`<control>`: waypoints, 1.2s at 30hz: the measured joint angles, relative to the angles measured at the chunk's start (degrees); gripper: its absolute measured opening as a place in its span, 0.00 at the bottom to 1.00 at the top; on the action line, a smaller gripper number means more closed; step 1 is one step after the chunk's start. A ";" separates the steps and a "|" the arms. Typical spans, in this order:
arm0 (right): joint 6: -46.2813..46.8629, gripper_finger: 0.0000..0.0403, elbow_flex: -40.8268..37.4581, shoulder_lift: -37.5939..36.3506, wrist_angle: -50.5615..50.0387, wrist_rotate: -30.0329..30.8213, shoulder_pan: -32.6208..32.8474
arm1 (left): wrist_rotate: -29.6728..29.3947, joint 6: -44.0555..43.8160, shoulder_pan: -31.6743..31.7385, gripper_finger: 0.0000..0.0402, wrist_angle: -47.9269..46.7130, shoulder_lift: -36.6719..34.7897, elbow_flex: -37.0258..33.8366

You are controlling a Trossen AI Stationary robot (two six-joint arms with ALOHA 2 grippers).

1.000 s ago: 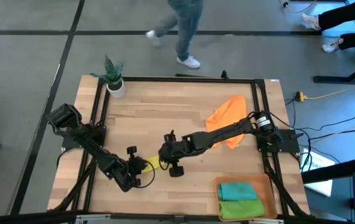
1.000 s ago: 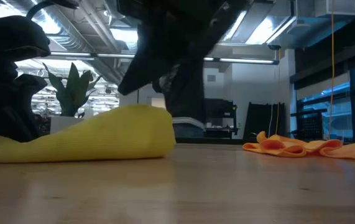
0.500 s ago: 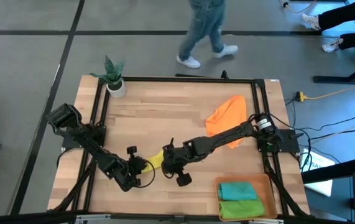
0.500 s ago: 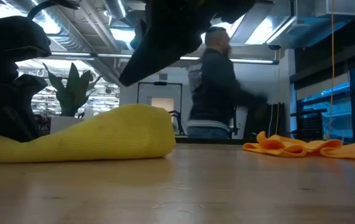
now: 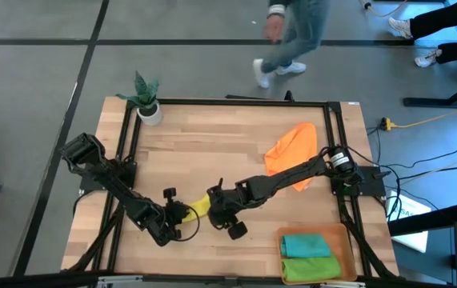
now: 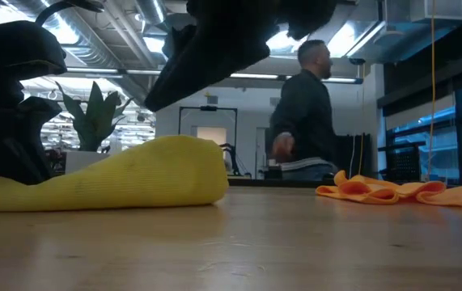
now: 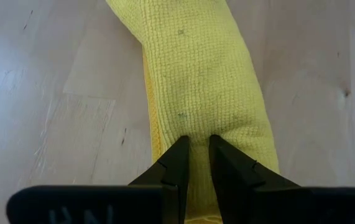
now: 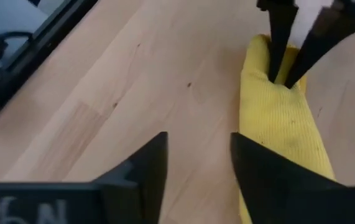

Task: Roll microfiber towels into tight, uniform cylinder then place into a basket
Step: Stack the yellow microfiber towel on top of the blue microfiber towel in the orange bin

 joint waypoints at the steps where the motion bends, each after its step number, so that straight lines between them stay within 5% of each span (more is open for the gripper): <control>1: -1.91 0.47 0.00 0.30 0.14 -0.02 0.00 | 0.00 0.00 0.00 0.14 0.00 0.00 0.00; 5: -8.90 0.55 0.00 2.60 1.39 0.63 0.00 | 0.01 0.00 0.00 0.14 0.01 0.00 0.00; 12: -12.42 0.57 -0.04 4.82 2.50 14.20 -0.02 | 0.01 0.02 -0.04 0.14 0.26 0.00 -0.04; 25: -15.30 0.57 -0.04 4.82 3.29 22.51 0.02 | 0.01 0.02 -0.04 0.14 0.37 0.00 -0.04; 36: -15.36 0.57 -0.04 7.94 3.23 19.24 -0.33 | 0.01 0.04 -0.04 0.14 0.44 0.02 -0.04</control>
